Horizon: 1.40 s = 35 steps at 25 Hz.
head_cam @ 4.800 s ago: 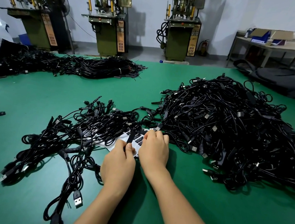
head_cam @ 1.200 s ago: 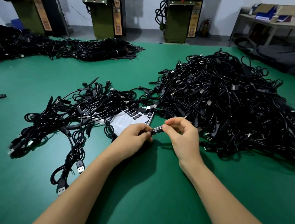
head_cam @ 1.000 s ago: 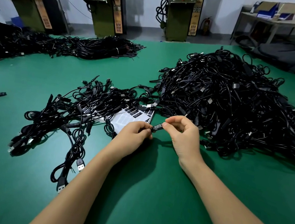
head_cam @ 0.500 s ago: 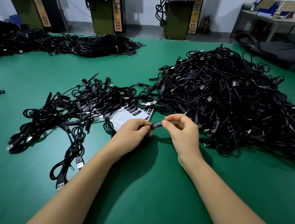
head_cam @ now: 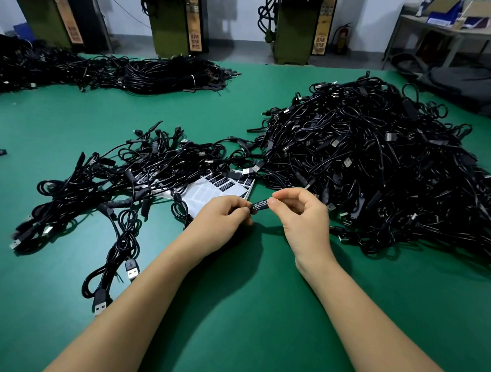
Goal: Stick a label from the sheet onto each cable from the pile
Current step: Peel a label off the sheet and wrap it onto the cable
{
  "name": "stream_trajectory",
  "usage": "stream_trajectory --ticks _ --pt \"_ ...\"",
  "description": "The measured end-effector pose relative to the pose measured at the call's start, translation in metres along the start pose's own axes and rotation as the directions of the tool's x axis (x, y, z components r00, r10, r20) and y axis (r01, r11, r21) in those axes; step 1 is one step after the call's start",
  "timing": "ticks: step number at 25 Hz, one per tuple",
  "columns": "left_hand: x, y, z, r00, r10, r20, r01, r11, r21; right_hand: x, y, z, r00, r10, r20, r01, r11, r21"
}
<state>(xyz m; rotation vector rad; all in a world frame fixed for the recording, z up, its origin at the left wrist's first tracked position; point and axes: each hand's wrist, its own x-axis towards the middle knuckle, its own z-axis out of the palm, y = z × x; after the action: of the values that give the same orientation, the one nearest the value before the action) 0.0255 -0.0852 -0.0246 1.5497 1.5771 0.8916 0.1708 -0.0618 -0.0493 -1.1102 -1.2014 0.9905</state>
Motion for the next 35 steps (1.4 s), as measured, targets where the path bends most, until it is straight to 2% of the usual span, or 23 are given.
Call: stream_trajectory --ticks 11,35 --pt "0.0046 -0.0063 0.0019 1.000 -0.015 -0.018 0.015 0.999 -0.029 0.0007 -0.0001 -0.0002 1.000 -0.003 0.009 0.003 0.999 0.032" --pt "0.0074 -0.0086 0.0027 0.998 -0.056 -0.012 0.055 0.996 -0.069 0.0015 0.0038 0.0001 1.000 -0.026 -0.005 0.026 0.996 -0.080"
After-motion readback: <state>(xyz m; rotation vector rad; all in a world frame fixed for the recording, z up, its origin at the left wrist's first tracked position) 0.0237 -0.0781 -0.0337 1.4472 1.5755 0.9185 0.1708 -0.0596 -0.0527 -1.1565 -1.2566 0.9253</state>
